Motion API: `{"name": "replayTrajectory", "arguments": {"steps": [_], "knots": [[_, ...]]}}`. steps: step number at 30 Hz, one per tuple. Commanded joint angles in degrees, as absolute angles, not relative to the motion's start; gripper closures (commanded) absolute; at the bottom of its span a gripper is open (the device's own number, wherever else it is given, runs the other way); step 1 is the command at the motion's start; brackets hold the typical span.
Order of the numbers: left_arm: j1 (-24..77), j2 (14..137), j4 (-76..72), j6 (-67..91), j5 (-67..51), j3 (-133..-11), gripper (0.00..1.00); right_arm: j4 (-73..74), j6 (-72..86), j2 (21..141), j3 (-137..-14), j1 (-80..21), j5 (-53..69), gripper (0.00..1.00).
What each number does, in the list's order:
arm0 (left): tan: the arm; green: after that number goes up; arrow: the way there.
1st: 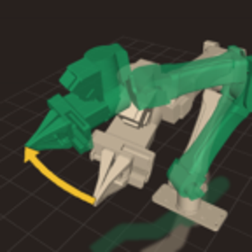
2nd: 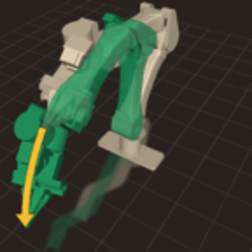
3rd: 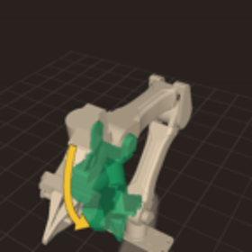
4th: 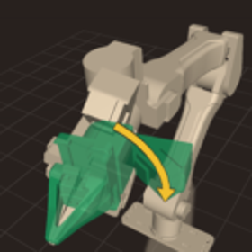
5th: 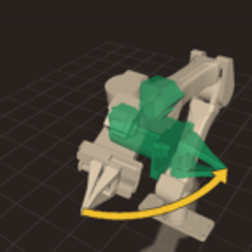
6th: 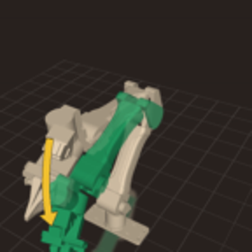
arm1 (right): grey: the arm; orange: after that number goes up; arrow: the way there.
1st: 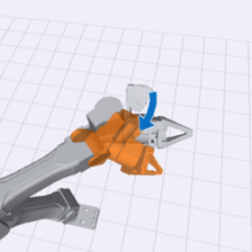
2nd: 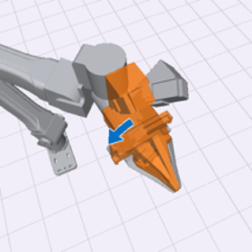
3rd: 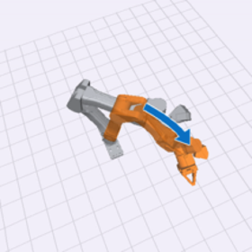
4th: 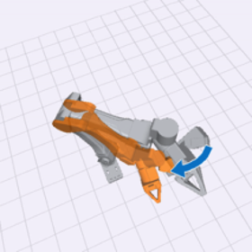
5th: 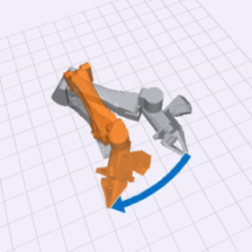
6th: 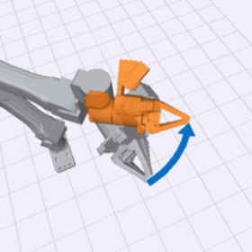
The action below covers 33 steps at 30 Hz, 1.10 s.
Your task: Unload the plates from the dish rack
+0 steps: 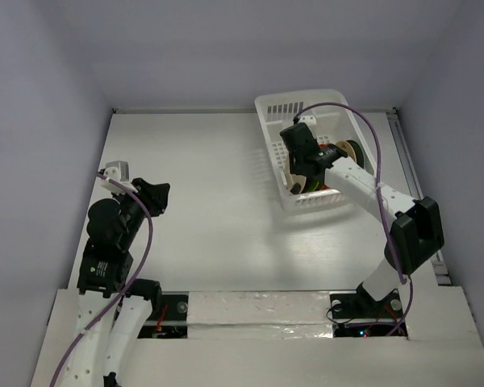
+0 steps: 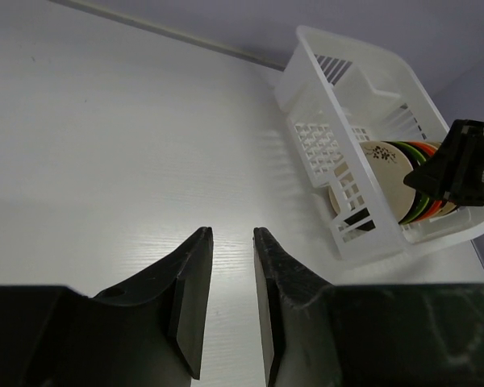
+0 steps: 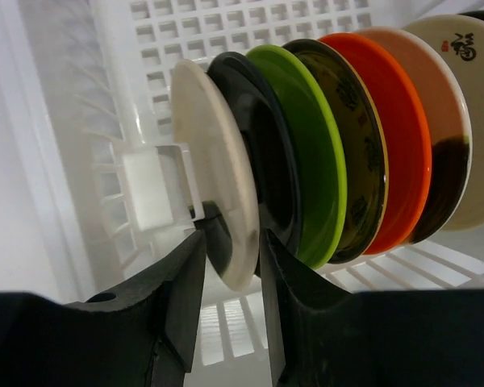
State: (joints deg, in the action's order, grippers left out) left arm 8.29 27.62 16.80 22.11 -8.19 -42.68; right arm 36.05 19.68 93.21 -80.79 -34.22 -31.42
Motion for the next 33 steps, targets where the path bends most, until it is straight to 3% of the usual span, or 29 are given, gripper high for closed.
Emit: {"name": "replayTrajectory", "arguments": {"steps": [1,6,16,23,33], "knots": [[8.5,27.3,13.1,22.1,-8.3,-41.9,0.76,36.4,19.9,93.2,-83.7,-34.7,-37.1,0.62],[8.5,27.7,12.7,22.1,-9.1,-41.7,0.76,35.7,20.0,94.5,-83.4,-34.7,-38.1,0.63],[8.5,28.2,12.3,22.1,-9.6,-41.6,0.75,34.0,17.7,98.7,-84.7,-34.1,-40.2,0.78],[8.5,28.2,12.2,22.0,-9.6,-41.6,0.74,34.5,15.6,97.9,-85.5,-34.1,-42.3,0.98],[8.5,28.0,12.4,22.1,-9.5,-41.7,0.73,39.3,13.3,91.1,-89.7,-37.6,-46.8,1.00]]}}
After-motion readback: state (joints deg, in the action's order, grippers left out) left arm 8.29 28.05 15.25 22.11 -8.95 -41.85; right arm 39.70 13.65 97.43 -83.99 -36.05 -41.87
